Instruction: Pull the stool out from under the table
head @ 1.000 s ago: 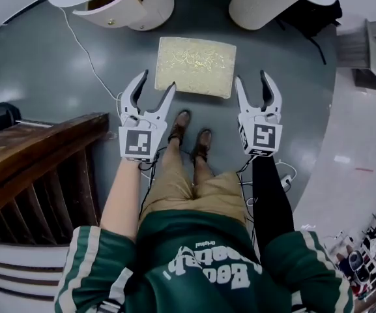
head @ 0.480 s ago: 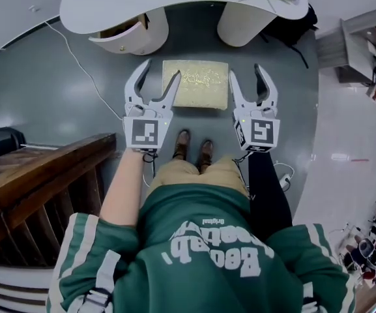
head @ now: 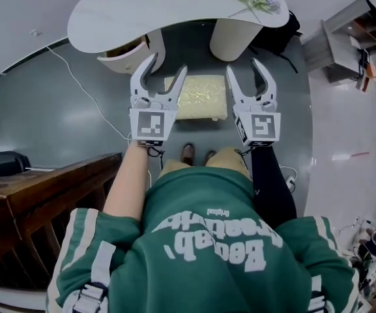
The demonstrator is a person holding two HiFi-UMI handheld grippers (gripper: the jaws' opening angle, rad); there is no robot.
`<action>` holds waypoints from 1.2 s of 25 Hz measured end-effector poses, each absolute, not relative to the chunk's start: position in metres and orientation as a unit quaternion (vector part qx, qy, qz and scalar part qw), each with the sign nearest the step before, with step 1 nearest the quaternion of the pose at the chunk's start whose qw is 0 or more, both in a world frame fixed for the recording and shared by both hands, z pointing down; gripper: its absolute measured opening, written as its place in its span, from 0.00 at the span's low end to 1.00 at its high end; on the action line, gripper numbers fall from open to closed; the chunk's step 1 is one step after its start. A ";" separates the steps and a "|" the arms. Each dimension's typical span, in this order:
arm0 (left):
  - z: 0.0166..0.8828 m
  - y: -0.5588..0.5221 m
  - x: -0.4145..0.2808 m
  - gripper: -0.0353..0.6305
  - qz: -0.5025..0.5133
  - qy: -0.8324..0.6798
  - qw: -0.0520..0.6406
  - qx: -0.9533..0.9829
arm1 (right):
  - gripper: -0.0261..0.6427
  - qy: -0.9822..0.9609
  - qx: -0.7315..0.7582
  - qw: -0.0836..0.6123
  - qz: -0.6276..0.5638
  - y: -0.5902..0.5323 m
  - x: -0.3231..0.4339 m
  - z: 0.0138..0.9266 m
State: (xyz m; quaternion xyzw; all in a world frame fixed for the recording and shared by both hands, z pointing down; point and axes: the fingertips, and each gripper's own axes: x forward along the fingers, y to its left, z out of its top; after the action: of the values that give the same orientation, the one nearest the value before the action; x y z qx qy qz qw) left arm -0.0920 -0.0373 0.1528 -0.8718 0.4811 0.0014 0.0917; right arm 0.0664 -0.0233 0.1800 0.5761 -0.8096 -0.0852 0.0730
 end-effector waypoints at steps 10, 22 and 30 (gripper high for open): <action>0.131 -0.039 -0.105 0.48 0.010 0.488 0.103 -0.867 | 0.35 -0.808 0.576 0.071 -0.100 -0.020 0.060 0.165; 0.121 -0.035 -0.117 0.07 0.024 0.507 0.121 -0.853 | 0.05 -0.817 0.561 0.084 -0.107 -0.016 0.045 0.164; 0.120 -0.035 -0.115 0.08 0.015 0.507 0.119 -0.854 | 0.05 -0.813 0.563 0.098 -0.114 -0.013 0.047 0.163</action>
State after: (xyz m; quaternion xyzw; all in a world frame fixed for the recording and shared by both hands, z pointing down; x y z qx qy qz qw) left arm -0.1154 -0.0349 0.1199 -0.8536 0.5070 0.0151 0.1187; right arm 0.0475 -0.0128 0.1628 0.5629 -0.8128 -0.1137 0.0979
